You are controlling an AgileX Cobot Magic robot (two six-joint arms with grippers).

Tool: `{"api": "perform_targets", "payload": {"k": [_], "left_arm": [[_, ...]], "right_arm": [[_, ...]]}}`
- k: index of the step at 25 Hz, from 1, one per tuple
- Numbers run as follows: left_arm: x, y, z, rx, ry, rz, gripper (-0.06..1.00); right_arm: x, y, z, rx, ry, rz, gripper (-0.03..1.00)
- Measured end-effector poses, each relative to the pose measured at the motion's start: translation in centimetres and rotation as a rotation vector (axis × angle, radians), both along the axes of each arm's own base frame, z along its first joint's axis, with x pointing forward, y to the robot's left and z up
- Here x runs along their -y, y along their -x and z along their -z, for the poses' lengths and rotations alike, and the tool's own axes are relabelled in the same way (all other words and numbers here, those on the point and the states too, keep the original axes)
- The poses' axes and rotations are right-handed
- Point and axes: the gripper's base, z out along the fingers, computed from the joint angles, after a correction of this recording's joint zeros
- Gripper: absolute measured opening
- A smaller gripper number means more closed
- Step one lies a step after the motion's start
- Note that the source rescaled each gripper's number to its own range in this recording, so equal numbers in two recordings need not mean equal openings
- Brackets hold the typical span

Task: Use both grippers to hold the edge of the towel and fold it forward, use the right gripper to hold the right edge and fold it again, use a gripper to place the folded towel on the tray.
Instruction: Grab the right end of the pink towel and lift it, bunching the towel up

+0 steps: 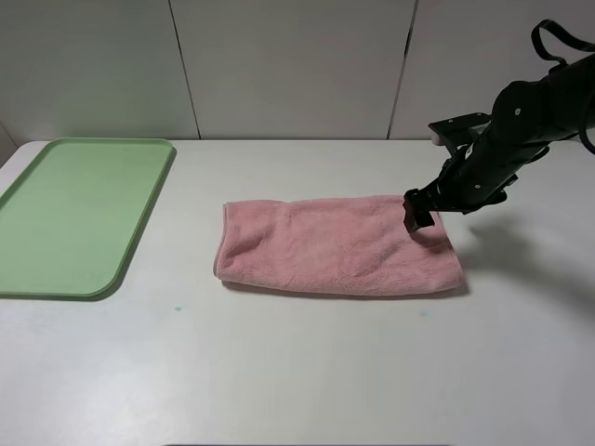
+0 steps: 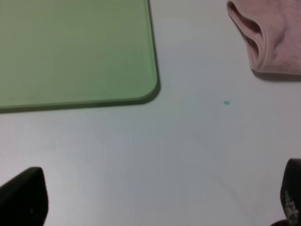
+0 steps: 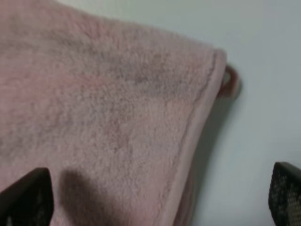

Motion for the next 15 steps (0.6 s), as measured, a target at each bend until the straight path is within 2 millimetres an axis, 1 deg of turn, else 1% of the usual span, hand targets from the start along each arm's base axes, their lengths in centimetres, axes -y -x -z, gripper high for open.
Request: {"api": "perform_targets", "payload": {"k": [6, 15], "left_arm": [[0.0, 0.0, 0.0, 0.000, 0.000, 0.000, 1.00], [0.0, 0.0, 0.0, 0.000, 0.000, 0.000, 1.00]], "right_arm": [[0.0, -0.2, 2.2, -0.039, 0.001, 0.030, 1.00], [0.0, -0.2, 3.2, -0.069, -0.034, 0.141, 1.00]]}}
